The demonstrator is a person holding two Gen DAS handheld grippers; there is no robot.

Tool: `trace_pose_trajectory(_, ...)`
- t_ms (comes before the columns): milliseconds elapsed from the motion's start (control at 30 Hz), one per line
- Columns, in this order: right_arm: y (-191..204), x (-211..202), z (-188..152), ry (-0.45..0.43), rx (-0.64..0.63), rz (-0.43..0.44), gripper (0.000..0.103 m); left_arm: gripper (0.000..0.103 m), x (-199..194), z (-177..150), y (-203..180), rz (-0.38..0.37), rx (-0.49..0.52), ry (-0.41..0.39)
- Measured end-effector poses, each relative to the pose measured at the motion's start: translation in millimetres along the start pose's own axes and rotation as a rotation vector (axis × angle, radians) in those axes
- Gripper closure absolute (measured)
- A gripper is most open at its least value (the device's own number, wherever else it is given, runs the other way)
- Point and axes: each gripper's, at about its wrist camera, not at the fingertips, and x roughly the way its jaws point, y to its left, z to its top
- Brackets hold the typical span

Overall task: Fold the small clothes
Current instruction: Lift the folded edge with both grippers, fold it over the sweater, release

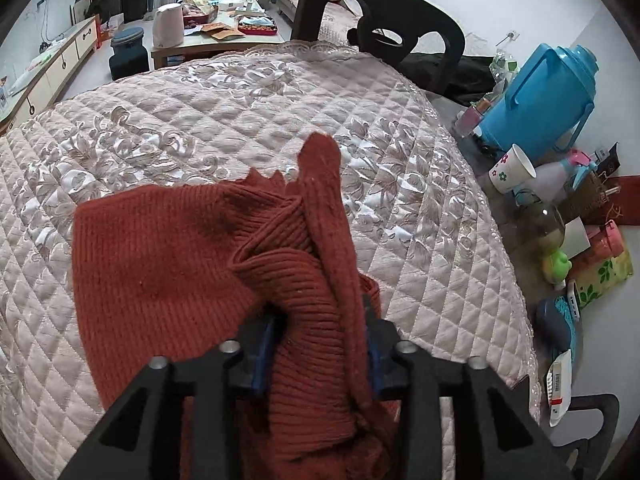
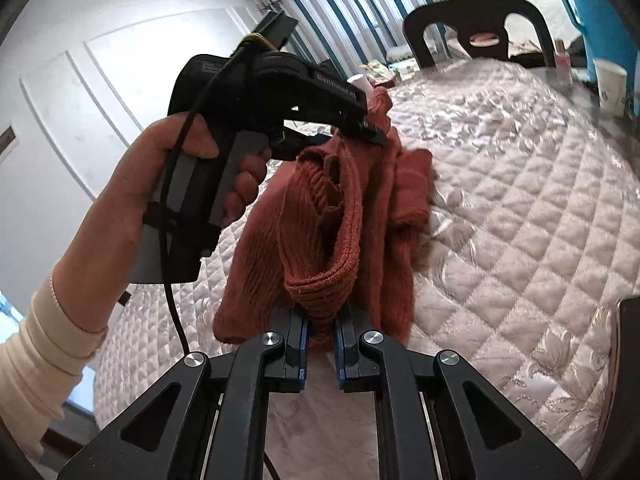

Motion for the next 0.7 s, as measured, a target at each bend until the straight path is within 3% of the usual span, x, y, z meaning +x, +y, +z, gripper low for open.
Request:
trace_pose_trajectory(33,-1.9,0.1,-0.9,0.005,0.006,0.003,0.093,0.042,-0.4,0.2,-1.1,0.0,0.003,-0.005)
trace_pose_trajectory(100,-6.7,2.7,-3.3,0.022,0.027,0.014,0.093,0.033,-1.5,0.1,-3.8,-0.015,0.012,-0.014)
trace_pose_trajectory(300,-9.0,2.4,-6.2,0.034,0.037,-0.01,0.091,0.024,-18.9,-6.7,-1.7,-0.012,0.023,-0.085)
trace_pose_trajectory(467,-11.3,-9.2,-12.1,0.031,0.058,-0.038,0.08,0.019,-39.1,-22.7,16.0,-0.031,0.003,-0.133)
trace_pose_trajectory(567,-3.8,-25.9,-12.6,-0.035,0.022,-0.122,0.078,0.018,-46.8,-37.0,26.1,0.004,0.011,-0.142)
trace_pose_trajectory(700,17.7,-42.6,-1.4,-0.15,-0.067,-0.11,0.078,0.018,-55.5,-54.7,32.6,0.056,0.049,-0.169)
